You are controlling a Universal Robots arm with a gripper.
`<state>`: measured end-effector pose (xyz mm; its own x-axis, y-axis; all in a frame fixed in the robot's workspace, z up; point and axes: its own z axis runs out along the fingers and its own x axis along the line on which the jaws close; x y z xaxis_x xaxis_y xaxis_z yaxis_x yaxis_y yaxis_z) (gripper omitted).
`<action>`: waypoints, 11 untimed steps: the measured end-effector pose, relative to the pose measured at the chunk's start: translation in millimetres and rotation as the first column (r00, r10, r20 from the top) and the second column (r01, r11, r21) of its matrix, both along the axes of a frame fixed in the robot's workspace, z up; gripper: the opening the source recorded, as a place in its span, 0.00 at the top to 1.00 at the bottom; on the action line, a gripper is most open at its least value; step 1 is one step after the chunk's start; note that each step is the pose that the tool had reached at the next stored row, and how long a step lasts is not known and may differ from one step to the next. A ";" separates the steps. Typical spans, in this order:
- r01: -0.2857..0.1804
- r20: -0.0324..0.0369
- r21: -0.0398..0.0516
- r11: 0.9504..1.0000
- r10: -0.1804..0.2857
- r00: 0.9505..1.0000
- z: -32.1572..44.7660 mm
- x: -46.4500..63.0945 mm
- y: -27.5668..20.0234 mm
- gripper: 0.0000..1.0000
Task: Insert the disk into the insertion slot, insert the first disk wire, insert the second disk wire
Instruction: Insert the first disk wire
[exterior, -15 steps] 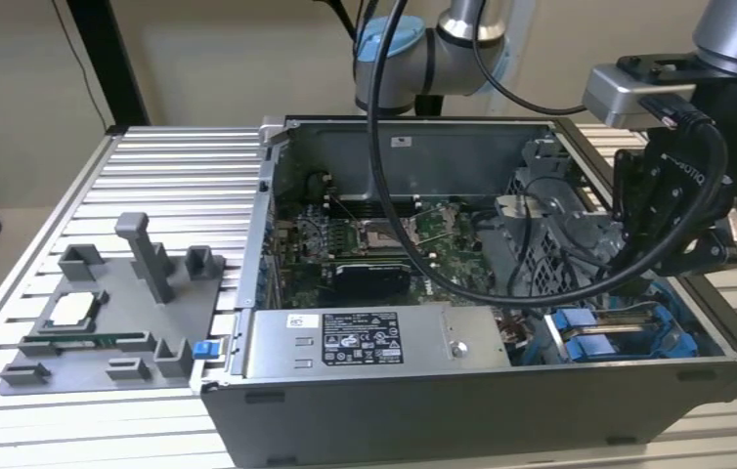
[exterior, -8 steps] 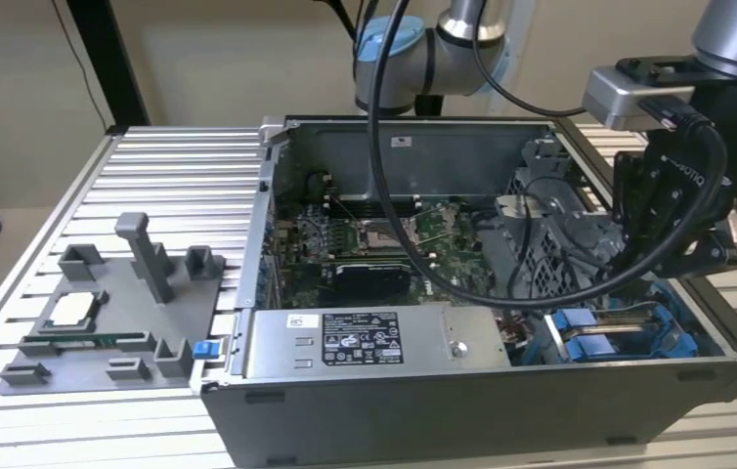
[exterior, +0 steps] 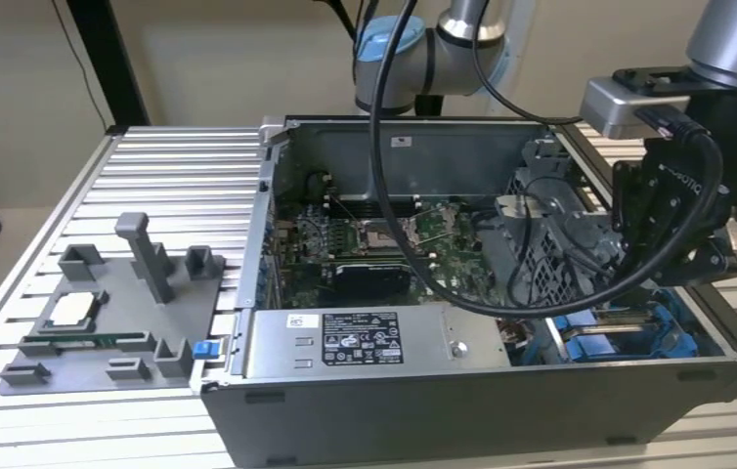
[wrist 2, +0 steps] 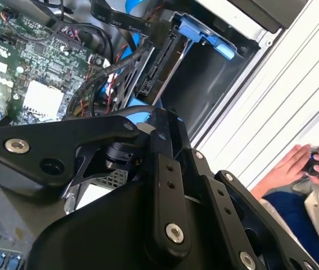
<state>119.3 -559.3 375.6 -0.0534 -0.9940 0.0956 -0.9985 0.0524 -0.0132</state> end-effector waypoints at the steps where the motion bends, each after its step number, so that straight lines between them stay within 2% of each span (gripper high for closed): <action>1: 0.000 0.000 0.000 1.000 0.000 1.000 0.0 0.0 0.0 1.00; 11: 0.000 0.000 0.000 1.000 0.000 1.000 -2.7 1.8 0.0 1.00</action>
